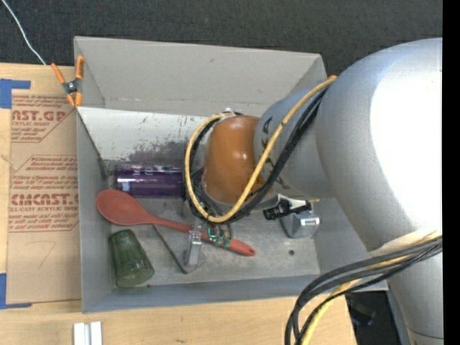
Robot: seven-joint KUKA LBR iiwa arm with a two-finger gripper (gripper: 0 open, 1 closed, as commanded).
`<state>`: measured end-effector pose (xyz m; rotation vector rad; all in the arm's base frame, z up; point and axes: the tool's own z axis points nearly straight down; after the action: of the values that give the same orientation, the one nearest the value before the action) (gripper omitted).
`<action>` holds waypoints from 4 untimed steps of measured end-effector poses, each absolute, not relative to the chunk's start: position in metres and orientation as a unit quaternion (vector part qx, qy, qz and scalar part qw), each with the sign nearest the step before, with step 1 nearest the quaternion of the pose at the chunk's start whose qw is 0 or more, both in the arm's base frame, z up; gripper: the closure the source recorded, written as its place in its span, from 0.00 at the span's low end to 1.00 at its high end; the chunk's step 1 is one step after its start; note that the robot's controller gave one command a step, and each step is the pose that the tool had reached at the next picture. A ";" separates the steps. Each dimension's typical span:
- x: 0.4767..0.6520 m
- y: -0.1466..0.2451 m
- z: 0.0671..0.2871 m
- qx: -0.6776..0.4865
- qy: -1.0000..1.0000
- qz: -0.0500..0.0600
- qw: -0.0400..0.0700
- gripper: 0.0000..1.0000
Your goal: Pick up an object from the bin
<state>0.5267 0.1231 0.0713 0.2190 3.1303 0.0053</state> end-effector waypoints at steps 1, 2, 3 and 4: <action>0.513 0.124 0.073 -0.074 0.997 0.001 0.000 1.00; 0.513 0.124 0.073 -0.073 0.997 0.001 0.000 1.00; 0.517 0.129 0.173 -0.090 0.996 0.000 -0.001 1.00; 0.533 0.118 0.105 -0.077 0.997 0.001 -0.001 1.00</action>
Offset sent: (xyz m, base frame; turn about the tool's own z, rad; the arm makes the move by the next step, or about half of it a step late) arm 0.0000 0.0000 0.0000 0.0000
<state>0.5326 0.1178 0.1048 -0.2420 3.1350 0.0027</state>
